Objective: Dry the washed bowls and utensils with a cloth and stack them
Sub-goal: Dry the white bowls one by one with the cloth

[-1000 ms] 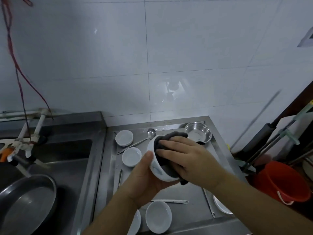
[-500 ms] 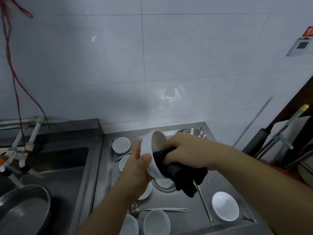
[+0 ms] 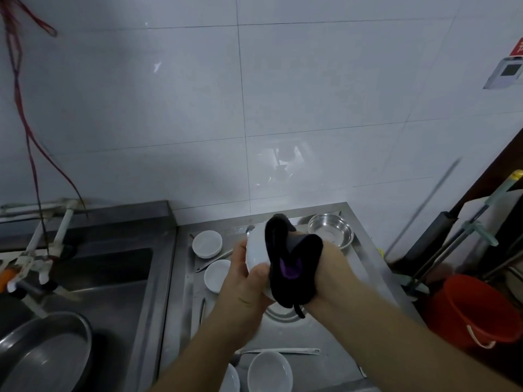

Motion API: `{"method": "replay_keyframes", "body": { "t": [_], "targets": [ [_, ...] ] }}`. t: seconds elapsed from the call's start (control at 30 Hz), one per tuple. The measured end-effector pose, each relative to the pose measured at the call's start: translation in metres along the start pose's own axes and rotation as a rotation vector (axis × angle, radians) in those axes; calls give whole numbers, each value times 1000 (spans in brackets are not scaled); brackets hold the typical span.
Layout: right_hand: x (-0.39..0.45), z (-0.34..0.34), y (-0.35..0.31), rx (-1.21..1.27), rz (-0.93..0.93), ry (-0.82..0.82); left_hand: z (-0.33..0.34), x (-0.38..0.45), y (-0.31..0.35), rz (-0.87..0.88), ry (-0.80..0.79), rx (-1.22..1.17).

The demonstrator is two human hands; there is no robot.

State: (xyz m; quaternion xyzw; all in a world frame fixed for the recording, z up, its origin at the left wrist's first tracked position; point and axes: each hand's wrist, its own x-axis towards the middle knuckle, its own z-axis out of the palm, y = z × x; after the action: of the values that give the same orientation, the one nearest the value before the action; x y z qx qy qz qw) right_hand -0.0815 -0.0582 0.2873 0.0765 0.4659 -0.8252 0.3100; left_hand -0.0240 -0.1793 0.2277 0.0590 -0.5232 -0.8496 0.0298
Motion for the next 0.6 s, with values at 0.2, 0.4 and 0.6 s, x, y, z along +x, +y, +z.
{"method": "replay_keyframes", "body": {
  "t": [0.2, 0.4, 0.6],
  "targets": [
    [5, -16, -13, -1282, -769, 52, 1, 1, 14, 18, 26, -29],
    [7, -16, -31, -1560, -518, -138, 1, 1, 13, 53, 93, 52],
    [0, -22, -33, -815, 9, -240, -9, -5, 11, 122, 42, 284]
  ]
}}
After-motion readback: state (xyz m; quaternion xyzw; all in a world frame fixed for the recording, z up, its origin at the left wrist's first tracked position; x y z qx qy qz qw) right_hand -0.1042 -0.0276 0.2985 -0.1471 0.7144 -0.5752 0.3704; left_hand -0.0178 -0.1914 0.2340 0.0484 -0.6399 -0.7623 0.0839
